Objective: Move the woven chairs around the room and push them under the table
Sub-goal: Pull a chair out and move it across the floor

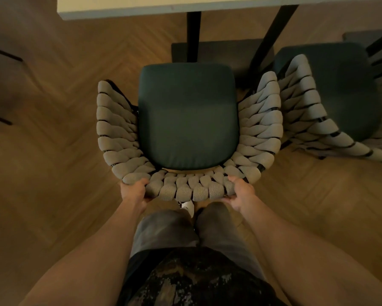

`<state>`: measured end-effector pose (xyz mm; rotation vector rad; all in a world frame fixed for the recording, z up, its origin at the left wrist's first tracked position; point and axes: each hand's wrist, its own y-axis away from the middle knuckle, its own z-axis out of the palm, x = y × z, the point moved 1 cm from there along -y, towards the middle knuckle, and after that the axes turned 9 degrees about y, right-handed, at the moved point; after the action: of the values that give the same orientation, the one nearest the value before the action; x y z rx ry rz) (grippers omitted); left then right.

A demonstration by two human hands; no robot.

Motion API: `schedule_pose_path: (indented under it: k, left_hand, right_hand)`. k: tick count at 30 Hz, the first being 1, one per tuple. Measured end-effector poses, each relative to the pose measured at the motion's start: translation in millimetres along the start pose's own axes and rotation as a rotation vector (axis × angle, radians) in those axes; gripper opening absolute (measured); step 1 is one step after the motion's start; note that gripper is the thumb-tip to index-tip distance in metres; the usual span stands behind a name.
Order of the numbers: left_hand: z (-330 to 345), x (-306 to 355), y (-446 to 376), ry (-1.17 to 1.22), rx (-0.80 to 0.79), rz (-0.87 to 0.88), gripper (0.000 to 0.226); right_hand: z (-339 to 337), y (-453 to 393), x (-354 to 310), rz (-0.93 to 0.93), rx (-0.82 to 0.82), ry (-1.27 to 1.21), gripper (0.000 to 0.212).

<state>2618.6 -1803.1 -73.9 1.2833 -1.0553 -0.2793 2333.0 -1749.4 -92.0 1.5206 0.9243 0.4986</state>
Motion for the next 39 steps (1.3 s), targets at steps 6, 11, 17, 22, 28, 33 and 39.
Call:
schedule_pose_path:
  k: [6,11,17,22,28,33,39]
  left_hand:
    - [22,14,-11,0.03,0.004,0.012,0.066]
    - [35,25,-19,0.024,-0.016,0.006,0.069]
    - [47,36,-24,-0.006,0.003,-0.02,0.062]
    - [48,35,-19,-0.022,-0.029,-0.002,0.054]
    - [40,36,-10,-0.003,-0.058,-0.07,0.054]
    - [32,28,2,0.029,-0.063,-0.085,0.042]
    - [13,23,13,0.052,-0.069,-0.042,0.03]
  right_hand:
    - [14,2,-27,-0.014,-0.014,-0.005,0.047]
    - [22,3,-46,-0.023,-0.027,0.008,0.046]
    - [31,3,-61,-0.006,-0.04,0.023,0.043]
    - [28,5,-60,-0.001,-0.048,0.031,0.037]
    - [18,15,-55,-0.078,-0.102,0.105,0.029]
    - [7,26,-55,-0.113,-0.086,0.149,0.02]
    - [-5,33,-43,-0.179,-0.101,0.231,0.035]
